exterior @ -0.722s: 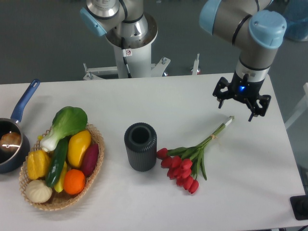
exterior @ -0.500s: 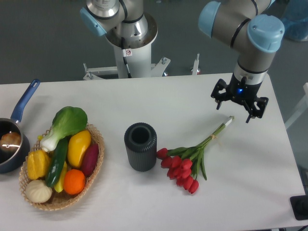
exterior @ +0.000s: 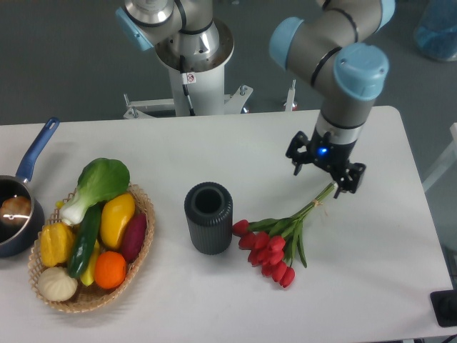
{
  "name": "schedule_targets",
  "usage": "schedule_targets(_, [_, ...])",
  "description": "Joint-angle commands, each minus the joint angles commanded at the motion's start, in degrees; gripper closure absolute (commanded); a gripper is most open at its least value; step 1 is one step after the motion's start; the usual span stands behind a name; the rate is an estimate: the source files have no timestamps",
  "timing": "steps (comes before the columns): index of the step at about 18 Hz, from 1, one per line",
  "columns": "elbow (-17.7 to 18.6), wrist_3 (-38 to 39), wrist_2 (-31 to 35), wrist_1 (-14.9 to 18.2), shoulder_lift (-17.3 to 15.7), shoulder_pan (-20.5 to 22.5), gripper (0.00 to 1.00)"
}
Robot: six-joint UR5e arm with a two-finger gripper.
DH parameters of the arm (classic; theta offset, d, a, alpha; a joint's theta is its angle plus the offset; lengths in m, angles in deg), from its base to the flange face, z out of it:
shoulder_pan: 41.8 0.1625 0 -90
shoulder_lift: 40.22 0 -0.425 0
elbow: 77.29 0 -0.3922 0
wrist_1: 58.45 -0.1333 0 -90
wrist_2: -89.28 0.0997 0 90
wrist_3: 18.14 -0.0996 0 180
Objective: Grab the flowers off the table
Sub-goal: 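Move the open gripper over the red tulip stems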
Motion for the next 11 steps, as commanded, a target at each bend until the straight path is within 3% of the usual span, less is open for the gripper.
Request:
schedule_targets(2, [1.8,3.9,-0.2,-0.1,0.1,-1.3,0.00])
schedule_targets(7, [2.6,4.5,0.3,-0.1,1.0,-5.0,0.00])
schedule_targets(11, [0.5,4.0,0.3,-1.3,3.5,-4.4,0.00])
